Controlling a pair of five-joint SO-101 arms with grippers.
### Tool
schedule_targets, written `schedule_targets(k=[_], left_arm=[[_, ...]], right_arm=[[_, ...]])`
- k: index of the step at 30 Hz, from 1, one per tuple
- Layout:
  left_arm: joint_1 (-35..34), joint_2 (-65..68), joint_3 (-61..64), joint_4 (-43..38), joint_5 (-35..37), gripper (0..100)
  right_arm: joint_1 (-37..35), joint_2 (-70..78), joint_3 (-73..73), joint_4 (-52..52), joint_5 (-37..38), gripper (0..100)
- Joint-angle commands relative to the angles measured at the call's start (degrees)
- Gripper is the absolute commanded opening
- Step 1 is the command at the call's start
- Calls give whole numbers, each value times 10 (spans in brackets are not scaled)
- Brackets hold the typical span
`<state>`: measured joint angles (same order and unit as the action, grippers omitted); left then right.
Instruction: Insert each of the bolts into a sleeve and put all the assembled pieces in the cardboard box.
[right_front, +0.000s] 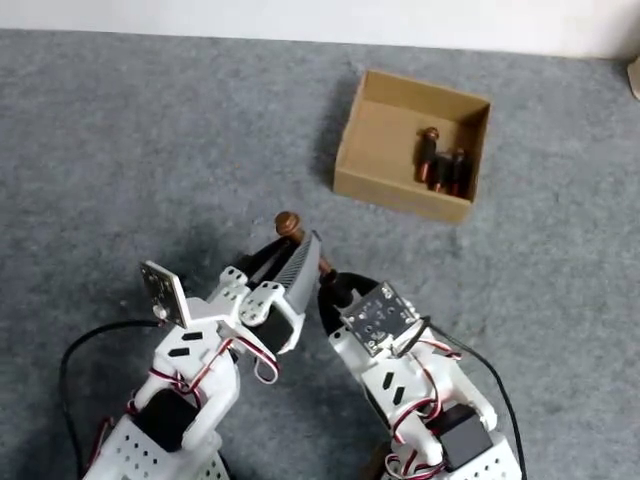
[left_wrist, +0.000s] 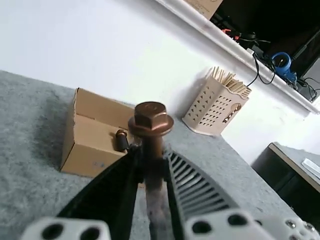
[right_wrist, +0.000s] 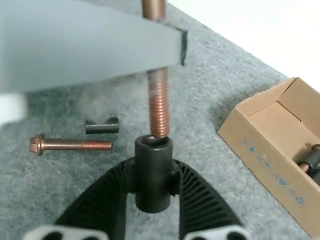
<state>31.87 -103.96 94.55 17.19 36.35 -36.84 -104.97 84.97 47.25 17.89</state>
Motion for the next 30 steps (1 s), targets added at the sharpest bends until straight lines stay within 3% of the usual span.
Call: schedule_targets(k=[1, 20, 26, 30], left_arm=[[42, -2, -26, 32, 6, 6], [45, -1, -22, 34, 4, 13], [81, 0, -33, 105, 1, 208], [110, 0, -59, 159, -13, 237]], right_arm=[[7, -5, -23, -20, -2, 5], [23, -5, -20, -20, -2, 5], [23, -5, -20, -20, -2, 5], [23, -5, -20, -19, -2, 5]])
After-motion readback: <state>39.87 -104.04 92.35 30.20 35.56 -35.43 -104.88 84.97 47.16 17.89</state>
